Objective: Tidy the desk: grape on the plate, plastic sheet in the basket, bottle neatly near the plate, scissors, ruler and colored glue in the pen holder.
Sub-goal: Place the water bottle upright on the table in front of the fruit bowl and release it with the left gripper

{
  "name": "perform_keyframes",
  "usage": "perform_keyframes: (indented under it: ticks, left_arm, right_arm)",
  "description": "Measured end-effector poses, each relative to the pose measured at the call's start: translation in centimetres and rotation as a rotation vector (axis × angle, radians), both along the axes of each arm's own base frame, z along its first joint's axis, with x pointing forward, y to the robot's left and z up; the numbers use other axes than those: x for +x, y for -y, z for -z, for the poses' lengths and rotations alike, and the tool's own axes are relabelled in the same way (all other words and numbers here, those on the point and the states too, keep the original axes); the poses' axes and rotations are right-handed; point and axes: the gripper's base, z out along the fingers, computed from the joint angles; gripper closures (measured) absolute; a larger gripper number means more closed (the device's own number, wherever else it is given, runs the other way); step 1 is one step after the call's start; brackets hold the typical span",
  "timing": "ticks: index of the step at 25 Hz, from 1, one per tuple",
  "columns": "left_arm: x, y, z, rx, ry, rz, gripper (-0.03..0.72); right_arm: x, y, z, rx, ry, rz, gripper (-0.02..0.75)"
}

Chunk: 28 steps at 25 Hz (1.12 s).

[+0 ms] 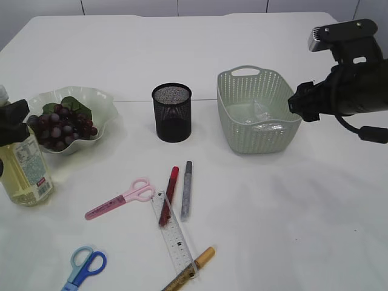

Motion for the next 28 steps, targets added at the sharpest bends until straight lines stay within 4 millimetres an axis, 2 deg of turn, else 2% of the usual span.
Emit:
perform_keyframes:
  ticks: [4, 13, 20, 28]
  left_arm:
    - [0.1, 0.0, 0.7, 0.003, -0.023, 0.000, 0.380]
    - [0.1, -0.1, 0.7, 0.017, -0.021, -0.009, 0.380]
    - [1.3, -0.1, 0.9, 0.032, -0.003, -0.012, 0.379]
    - [1.5, -0.1, 1.1, 0.032, 0.011, -0.011, 0.379]
  right_arm:
    - [0.1, 0.0, -0.1, -0.002, 0.019, -0.007, 0.206]
    - [0.3, -0.1, -0.4, 0.000, 0.049, -0.015, 0.206]
    - [0.3, -0.1, -0.4, 0.000, 0.055, -0.017, 0.206]
    - [0.3, -0.1, -0.5, -0.005, 0.064, -0.023, 0.206]
